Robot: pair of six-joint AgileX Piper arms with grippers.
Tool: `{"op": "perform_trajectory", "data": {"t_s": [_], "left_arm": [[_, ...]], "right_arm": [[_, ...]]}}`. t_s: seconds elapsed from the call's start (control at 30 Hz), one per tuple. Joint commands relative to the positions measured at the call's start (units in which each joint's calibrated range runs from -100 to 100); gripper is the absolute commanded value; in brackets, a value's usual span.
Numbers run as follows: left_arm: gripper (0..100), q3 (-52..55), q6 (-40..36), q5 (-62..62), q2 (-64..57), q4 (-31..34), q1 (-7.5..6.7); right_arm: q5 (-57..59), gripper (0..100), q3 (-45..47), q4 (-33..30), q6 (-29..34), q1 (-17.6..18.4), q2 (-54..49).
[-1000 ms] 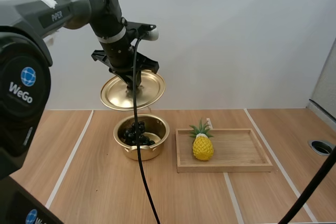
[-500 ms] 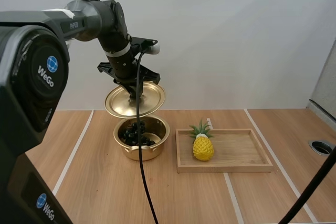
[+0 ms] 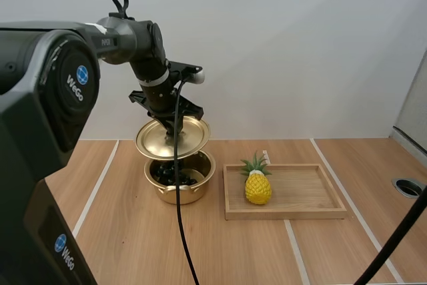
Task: Open the pot, put the grape inside, and close it
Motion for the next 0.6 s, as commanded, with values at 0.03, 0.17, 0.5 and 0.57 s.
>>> {"op": "perform_trajectory", "data": {"t_s": [0.03, 0.17, 0.5, 0.57], "left_arm": [[0, 3.7, 0.8, -5.8, 0.0, -1.3, -0.16], [0, 7.4, 3.3, -9.2, 0.0, -4.2, -0.16], [0, 9.2, 4.6, -11.2, 1.0, -5.2, -0.16], [0, 9.2, 4.7, -10.9, 1.6, -5.2, -0.16]], "right_arm": [[0.2, 0, -0.4, -0.8, 0.5, -0.3, -1.1], [0.2, 0, -0.4, -0.7, 0.5, -0.3, -1.1], [0.2, 0, -0.4, -0.7, 0.5, -0.3, -1.1], [0.2, 0, -0.4, -0.7, 0.5, -0.3, -1.1]]}}
